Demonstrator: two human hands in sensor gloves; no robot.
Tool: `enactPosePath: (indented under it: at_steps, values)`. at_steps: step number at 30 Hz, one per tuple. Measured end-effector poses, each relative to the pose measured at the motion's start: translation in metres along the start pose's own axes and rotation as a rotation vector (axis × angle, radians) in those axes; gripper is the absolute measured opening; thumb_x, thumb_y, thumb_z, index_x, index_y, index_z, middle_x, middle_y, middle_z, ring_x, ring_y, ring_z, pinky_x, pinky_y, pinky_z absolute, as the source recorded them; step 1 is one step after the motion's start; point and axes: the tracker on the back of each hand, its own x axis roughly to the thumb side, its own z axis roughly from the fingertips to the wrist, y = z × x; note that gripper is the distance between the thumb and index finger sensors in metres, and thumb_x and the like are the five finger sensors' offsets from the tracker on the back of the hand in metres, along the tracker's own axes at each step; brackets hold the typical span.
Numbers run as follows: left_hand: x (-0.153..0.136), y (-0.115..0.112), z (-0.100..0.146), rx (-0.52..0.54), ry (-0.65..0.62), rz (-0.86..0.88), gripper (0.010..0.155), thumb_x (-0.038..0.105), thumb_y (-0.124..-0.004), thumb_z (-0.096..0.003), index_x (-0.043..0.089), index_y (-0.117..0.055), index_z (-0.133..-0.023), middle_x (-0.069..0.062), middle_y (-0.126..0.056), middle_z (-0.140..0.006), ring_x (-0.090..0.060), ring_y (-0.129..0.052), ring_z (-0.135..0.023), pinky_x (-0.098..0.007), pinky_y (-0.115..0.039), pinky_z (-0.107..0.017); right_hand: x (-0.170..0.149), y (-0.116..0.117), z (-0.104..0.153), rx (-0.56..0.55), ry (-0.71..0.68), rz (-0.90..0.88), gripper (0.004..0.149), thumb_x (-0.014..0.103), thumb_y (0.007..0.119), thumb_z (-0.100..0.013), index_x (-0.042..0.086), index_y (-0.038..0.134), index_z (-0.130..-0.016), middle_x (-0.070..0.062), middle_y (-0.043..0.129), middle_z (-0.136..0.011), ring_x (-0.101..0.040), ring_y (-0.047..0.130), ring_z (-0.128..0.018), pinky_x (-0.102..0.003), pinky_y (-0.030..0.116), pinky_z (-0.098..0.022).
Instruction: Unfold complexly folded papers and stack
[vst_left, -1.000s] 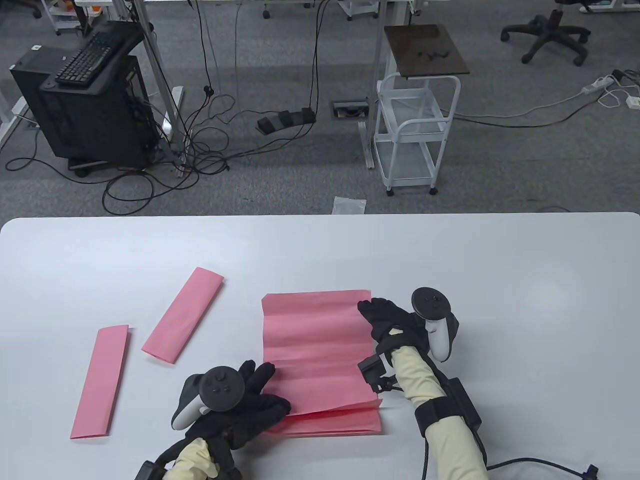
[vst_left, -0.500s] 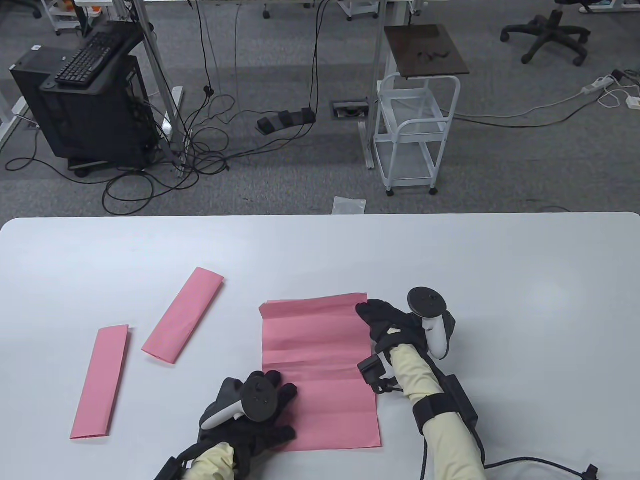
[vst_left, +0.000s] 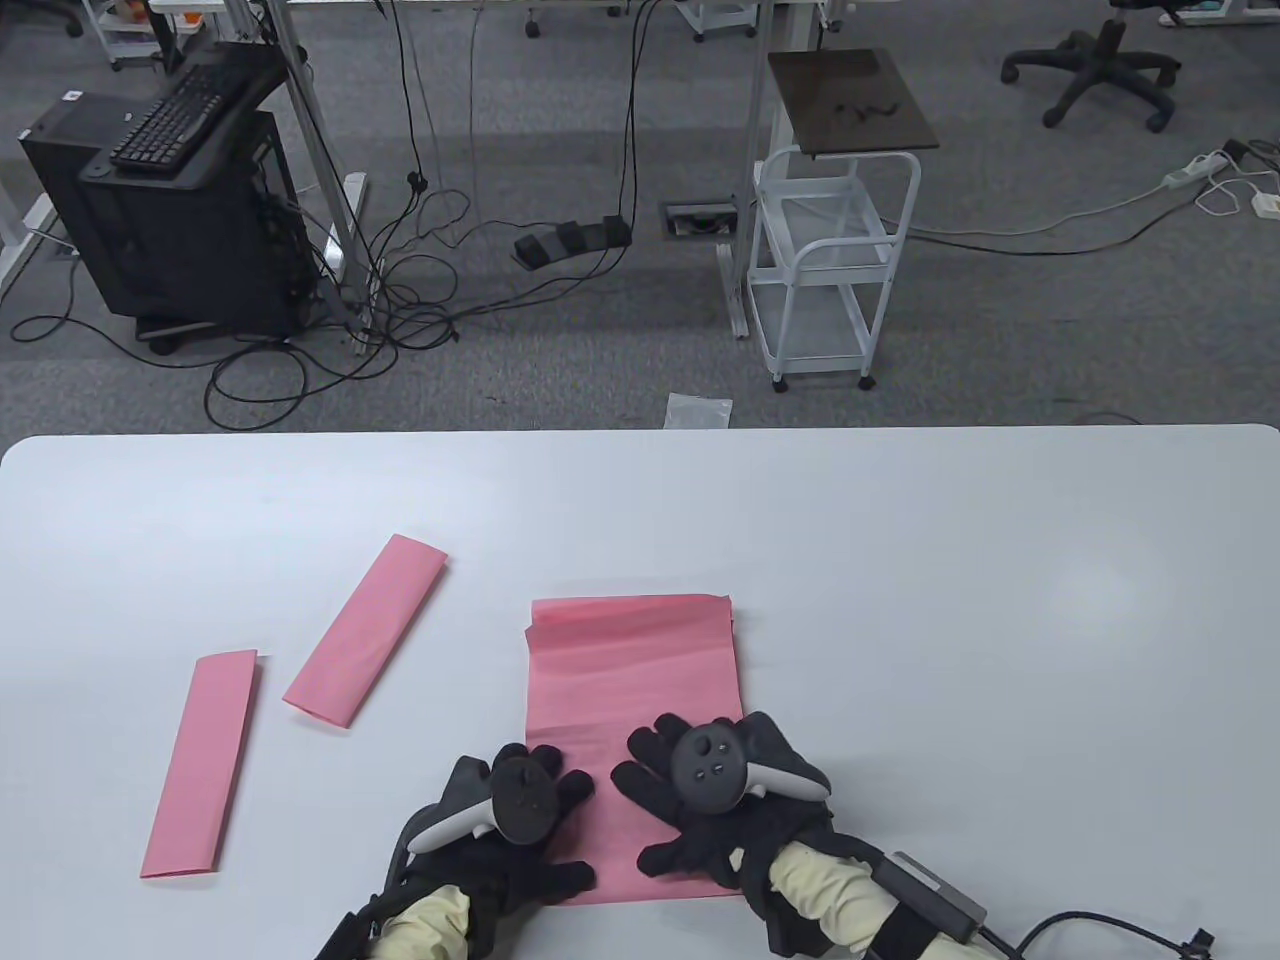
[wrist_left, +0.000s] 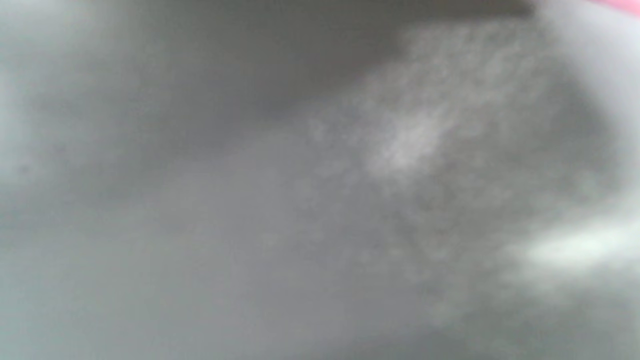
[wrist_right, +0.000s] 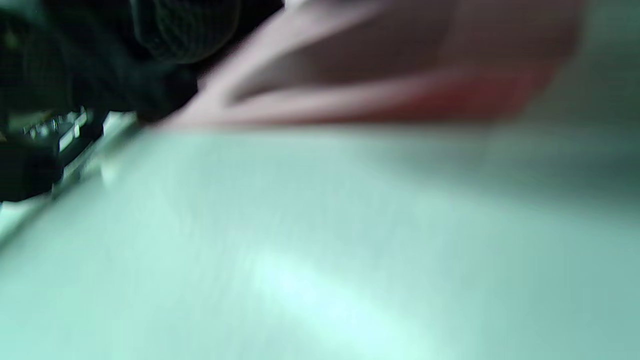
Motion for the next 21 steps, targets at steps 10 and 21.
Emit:
enactPosePath:
  at_steps: [10, 21]
  values:
    - [-0.001, 0.001, 0.000, 0.006, 0.014, 0.011, 0.087, 0.071, -0.055, -0.0449, 0.049, 0.011, -0.097, 0.017, 0.033, -0.098, -0.020, 0.034, -0.092, -0.049, 0.019, -0.061, -0.060, 0.003, 0.033, 0.041, 0.169, -0.075, 0.073, 0.057, 0.066, -0.047, 0.055, 0.018, -0.101, 0.033, -0.006, -0.109, 0.003, -0.014, -0.099, -0.045, -0.016, -0.066]
    - [0.000, 0.001, -0.001, -0.002, 0.006, 0.008, 0.088, 0.071, -0.055, -0.0452, 0.047, 0.013, -0.097, 0.015, 0.034, -0.097, -0.021, 0.035, -0.091, -0.050, 0.020, -0.060, -0.041, -0.005, 0.037, -0.092, 0.094, -0.070, 0.072, 0.051, 0.068, -0.049, 0.043, 0.025, -0.107, 0.018, 0.001, -0.115, -0.009, -0.010, -0.103, -0.048, -0.012, -0.067]
